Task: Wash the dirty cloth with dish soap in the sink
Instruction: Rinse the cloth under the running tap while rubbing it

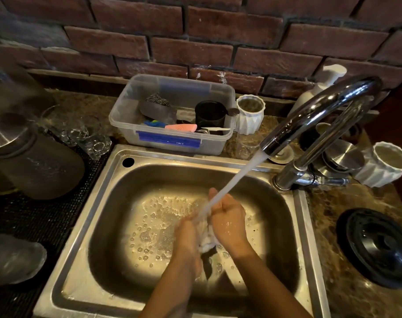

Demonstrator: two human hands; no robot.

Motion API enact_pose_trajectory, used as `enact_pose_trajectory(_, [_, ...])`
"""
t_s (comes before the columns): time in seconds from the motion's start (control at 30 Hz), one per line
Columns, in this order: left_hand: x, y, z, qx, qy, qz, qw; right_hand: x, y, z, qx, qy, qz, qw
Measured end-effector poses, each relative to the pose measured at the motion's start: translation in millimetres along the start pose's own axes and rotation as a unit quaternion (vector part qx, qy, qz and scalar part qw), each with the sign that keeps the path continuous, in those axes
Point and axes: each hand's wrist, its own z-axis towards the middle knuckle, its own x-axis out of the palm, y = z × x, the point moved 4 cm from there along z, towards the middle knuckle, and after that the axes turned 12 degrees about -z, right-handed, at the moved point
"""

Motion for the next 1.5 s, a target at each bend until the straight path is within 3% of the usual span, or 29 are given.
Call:
enact_pose_trajectory(0.07, [-3, 5, -5, -0.118, 0.053, -0.056, 0.990, -3, 5, -10, -0.087, 0.041, -0.038, 0.995])
enact_pose_trajectory(0.13, [-1, 5, -8, -0.159, 0.119, -0.121, 0.973, -6, 3, -23, -0.126, 0.081, -0.038, 0.988])
enact_pose_trajectory(0.23, [-6, 6, 9, -0.079, 0.081, -0.169, 0.979, -13, -10, -44, -0.129, 0.078, -0.022, 0.988])
enact_pose_trajectory(0.3, [-5, 9, 12, -0.051, 0.060, -0.141, 0.987, -17, -21, -44, -0.053, 0.044, 0.003, 0.998])
enact_pose_trajectory(0.37, [-5, 15, 10, -0.035, 0.022, -0.076, 0.996, -10, -27, -41, 0.054, 0.092, 0.063, 0.992])
enact_pose_trajectory(0.43, [-8, 16, 7, 0.009, -0.041, -0.018, 0.999, 0, -29, -37, 0.091, 0.112, 0.078, 0.986])
enact_pose_trajectory(0.5, [-6, 16, 3, 0.033, -0.050, -0.042, 0.997, 5, -29, -35, 0.091, 0.034, 0.031, 0.995])
enact_pose_trajectory(0.6, [-2, 24, -6, -0.006, -0.027, -0.159, 0.987, 4, -27, -38, 0.115, -0.114, 0.101, 0.982])
enact_pose_trajectory(0.7, [-3, 36, -8, -0.012, -0.036, -0.190, 0.981, -1, -18, -43, 0.101, -0.153, 0.096, 0.978])
enact_pose_trajectory(0.77, [-9, 32, -6, 0.016, -0.098, -0.169, 0.981, 0, -14, -50, 0.078, -0.135, 0.072, 0.985])
enact_pose_trajectory(0.87, [-17, 6, 0, 0.079, -0.185, -0.094, 0.975, 15, -4, -63, 0.046, -0.030, 0.019, 0.998])
enact_pose_trajectory(0.97, [-5, -11, -15, 0.107, -0.149, -0.039, 0.982, 20, 4, -57, 0.034, -0.018, 0.007, 0.999])
enact_pose_trajectory(1.07, [9, -5, -24, 0.077, -0.108, -0.073, 0.988, 12, -6, -30, 0.127, -0.036, 0.023, 0.991])
enact_pose_trajectory(1.13, [5, -7, -23, 0.081, -0.130, -0.099, 0.983, 17, -9, -27, 0.171, -0.003, 0.031, 0.985])
enact_pose_trajectory(1.27, [-10, -12, -5, 0.107, -0.163, -0.049, 0.980, 32, 4, -40, 0.111, 0.028, -0.007, 0.993])
enact_pose_trajectory(1.4, [0, -7, -10, 0.091, -0.118, -0.046, 0.988, 26, -11, -21, 0.159, 0.014, 0.016, 0.987])
enact_pose_trajectory(1.5, [4, -26, -10, 0.129, -0.107, -0.019, 0.986, 32, 0, -33, 0.092, 0.025, 0.004, 0.995])
